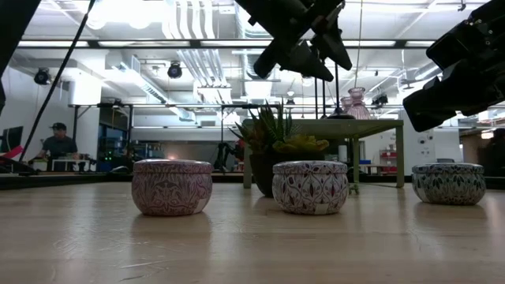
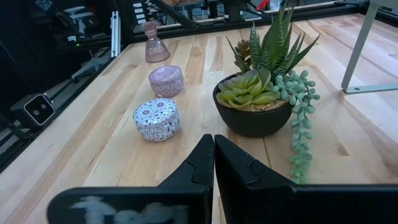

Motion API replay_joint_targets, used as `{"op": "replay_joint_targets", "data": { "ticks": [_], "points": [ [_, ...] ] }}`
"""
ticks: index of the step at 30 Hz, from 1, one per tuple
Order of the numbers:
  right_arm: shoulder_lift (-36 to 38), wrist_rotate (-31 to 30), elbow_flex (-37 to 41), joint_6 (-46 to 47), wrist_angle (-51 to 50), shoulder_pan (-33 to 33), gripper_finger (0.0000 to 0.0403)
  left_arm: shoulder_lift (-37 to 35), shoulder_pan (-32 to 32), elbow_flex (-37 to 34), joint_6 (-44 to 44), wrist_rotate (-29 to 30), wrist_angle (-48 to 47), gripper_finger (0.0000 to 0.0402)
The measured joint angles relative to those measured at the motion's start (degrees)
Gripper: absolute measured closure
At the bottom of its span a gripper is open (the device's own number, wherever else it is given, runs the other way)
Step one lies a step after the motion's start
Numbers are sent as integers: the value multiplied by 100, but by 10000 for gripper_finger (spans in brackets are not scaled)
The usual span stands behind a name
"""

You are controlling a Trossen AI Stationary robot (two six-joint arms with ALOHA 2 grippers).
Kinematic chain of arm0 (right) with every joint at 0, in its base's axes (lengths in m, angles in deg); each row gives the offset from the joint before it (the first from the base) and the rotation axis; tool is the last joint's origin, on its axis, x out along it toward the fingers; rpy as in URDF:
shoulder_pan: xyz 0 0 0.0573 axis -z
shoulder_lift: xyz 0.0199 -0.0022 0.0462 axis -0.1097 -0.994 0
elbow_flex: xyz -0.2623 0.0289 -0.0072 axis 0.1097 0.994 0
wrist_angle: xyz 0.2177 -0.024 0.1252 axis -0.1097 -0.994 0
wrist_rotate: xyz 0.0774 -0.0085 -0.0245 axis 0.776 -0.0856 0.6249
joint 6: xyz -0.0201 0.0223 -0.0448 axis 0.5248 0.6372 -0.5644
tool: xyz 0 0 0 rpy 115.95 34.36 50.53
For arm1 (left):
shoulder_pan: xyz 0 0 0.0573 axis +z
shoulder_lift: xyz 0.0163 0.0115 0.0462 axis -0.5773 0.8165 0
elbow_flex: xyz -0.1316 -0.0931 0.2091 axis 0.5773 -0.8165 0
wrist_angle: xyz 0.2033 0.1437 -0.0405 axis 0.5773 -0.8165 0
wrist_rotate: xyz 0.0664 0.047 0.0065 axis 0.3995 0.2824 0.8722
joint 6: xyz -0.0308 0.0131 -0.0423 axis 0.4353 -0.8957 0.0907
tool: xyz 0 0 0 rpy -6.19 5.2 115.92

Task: Pick & Place candle stick holders
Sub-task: Put the middle white scented candle on the shelf

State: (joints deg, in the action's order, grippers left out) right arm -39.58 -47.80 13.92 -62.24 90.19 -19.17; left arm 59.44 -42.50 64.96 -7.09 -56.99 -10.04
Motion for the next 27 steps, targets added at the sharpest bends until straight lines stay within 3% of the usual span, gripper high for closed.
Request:
{"op": "replay_joint_targets", "data": {
  "ticks": [27],
  "points": [
    [0, -2, 0, 0, 1, -1, 394, -42, -15, -82, 79, 22, -3, 232]
  ]
}}
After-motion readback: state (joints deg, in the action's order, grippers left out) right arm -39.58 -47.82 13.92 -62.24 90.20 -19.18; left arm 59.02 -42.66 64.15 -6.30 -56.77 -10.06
